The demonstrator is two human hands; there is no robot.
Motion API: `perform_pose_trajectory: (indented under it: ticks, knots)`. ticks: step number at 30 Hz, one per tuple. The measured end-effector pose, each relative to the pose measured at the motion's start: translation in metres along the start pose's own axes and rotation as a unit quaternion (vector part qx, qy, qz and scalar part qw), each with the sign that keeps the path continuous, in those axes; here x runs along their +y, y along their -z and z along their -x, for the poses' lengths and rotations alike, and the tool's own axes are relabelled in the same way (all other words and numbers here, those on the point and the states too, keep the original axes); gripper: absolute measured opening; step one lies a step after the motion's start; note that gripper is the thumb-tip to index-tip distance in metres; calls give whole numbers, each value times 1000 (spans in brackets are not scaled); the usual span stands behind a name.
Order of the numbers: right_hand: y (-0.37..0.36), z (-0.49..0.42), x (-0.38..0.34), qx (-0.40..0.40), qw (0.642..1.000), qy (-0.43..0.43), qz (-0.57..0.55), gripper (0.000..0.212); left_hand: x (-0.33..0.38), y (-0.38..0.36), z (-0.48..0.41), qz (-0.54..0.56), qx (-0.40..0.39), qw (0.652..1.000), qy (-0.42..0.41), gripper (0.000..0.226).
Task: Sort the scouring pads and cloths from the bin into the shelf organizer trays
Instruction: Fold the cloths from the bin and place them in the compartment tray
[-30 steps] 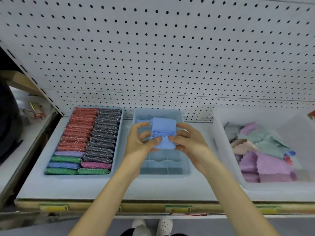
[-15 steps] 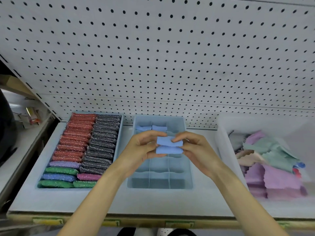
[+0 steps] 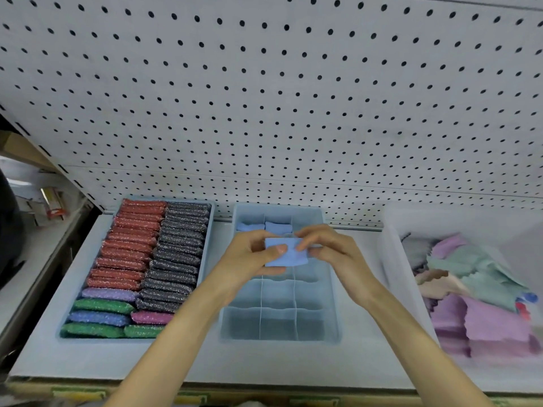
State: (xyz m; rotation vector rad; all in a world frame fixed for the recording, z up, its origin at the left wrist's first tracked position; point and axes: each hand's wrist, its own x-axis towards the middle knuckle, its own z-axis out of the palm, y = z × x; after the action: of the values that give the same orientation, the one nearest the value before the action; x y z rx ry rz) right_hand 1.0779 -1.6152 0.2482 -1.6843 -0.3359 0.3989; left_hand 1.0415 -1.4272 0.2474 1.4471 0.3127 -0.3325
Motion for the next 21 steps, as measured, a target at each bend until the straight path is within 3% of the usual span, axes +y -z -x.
perform_pose_trajectory:
  ticks: [2, 7, 11, 14, 16, 18, 19, 21]
  knots:
    - [1, -6, 5, -13, 999, -27, 38, 10, -5, -1, -4, -31, 4, 999, -15, 15]
    - [10, -23, 20, -105, 986, -90, 90, 12, -20, 2, -13, 9, 11, 1000, 6, 17]
    - [15, -35, 34, -181, 966, -132, 132, 15, -37, 6, -25, -2, 14, 1000, 18, 4]
    - [15, -48, 41, -207, 950, -119, 202, 5, -49, 10, -36, -40, 40, 998, -21, 17]
    - [24, -63, 48, -145, 950, -75, 265, 12, -59, 19, -42, -202, 135, 965, -102, 12]
    - [36, -82, 61, -30, 924, -5, 382, 11, -67, 29, -42, -379, 224, 880, -179, 18]
    - [38, -91, 69, 13, 890, 37, 453, 10, -74, 31, -42, -414, 235, 858, -194, 29]
    - [34, -105, 85, 36, 804, 87, 587, 21, -87, 32, -42, -410, 227, 866, -175, 43]
